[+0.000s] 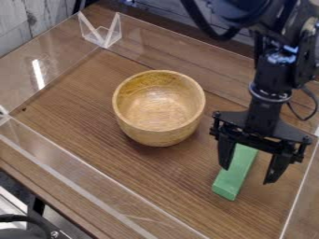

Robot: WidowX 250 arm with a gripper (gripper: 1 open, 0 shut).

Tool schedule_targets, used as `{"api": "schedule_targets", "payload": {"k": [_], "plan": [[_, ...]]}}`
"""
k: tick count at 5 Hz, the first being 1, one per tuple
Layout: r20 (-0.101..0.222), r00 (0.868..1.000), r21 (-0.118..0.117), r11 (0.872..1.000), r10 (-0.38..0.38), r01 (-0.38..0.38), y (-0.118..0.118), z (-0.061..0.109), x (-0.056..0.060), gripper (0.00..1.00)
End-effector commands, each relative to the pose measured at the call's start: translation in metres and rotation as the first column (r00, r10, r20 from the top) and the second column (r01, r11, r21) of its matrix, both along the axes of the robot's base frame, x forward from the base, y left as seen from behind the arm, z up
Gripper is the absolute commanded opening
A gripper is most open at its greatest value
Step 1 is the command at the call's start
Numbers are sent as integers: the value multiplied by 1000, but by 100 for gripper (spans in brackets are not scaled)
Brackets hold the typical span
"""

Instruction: Put the green block in the brown bowl

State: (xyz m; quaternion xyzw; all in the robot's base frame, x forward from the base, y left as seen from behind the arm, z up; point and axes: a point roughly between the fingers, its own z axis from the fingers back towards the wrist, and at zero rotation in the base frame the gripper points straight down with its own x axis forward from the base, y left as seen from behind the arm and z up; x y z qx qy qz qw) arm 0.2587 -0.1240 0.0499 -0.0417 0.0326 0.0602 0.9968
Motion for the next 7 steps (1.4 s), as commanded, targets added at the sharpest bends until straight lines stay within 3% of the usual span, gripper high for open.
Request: {"api": "schedule_targets", "payload": {"k": [1, 3, 5, 7], "plan": [[54, 998, 3, 999, -45, 45, -4, 5, 5, 100], [86, 994, 23, 997, -71, 69, -7, 9, 2, 100], [125, 977, 44, 985, -173, 169, -11, 20, 2, 100], [142, 964, 53, 975, -223, 218, -13, 14, -1, 100]]}}
